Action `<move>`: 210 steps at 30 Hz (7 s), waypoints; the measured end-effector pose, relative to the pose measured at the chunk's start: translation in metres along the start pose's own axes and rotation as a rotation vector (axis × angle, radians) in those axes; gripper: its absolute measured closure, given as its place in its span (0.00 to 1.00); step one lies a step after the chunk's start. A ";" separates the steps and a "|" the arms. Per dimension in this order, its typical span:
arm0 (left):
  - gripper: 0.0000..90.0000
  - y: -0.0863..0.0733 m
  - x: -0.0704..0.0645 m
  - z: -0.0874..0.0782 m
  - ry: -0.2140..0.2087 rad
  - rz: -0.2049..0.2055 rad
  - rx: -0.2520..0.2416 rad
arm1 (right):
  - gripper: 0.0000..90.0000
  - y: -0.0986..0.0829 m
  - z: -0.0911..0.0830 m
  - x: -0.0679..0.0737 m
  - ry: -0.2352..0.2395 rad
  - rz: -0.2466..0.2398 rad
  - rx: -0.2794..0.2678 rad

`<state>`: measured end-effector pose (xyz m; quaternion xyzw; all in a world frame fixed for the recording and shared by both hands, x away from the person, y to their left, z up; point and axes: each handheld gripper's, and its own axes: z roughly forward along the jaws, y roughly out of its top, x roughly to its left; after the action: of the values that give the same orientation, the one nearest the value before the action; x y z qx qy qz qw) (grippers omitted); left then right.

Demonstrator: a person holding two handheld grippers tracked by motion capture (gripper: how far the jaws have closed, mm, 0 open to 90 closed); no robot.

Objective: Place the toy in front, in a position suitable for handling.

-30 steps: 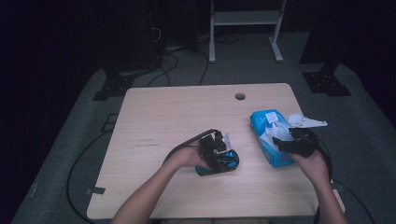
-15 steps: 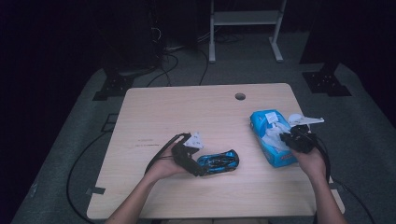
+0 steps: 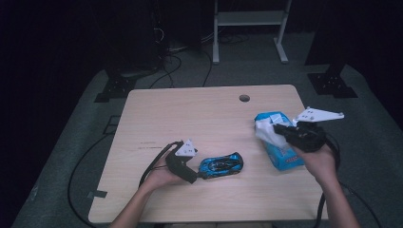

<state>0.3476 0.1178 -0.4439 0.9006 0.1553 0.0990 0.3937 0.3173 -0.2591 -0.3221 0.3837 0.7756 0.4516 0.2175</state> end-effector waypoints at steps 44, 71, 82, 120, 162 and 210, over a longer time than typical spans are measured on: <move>0.28 -0.011 -0.001 0.025 -0.076 0.025 0.053 | 0.71 -0.066 0.135 0.094 0.172 -0.150 0.228; 0.28 -0.012 -0.002 0.033 -0.078 0.047 0.054 | 0.96 -0.080 0.112 0.071 0.088 -0.162 0.215; 0.28 -0.011 -0.002 0.032 -0.075 0.036 0.054 | 0.82 -0.070 0.125 0.102 0.107 -0.303 0.214; 0.32 -0.014 -0.002 0.027 -0.072 0.048 0.044 | 0.59 -0.070 0.096 0.064 0.118 -0.159 0.178; 0.30 -0.011 -0.003 0.032 -0.070 0.051 0.027 | 0.93 -0.087 0.107 0.074 0.115 -0.177 0.182; 0.28 -0.012 -0.005 0.036 -0.061 0.045 0.033 | 0.94 -0.052 0.168 0.121 0.327 -0.203 0.247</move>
<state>0.3517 0.0994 -0.4767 0.9128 0.1247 0.0776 0.3811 0.3371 -0.0895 -0.4497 0.2492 0.8845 0.3853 0.0845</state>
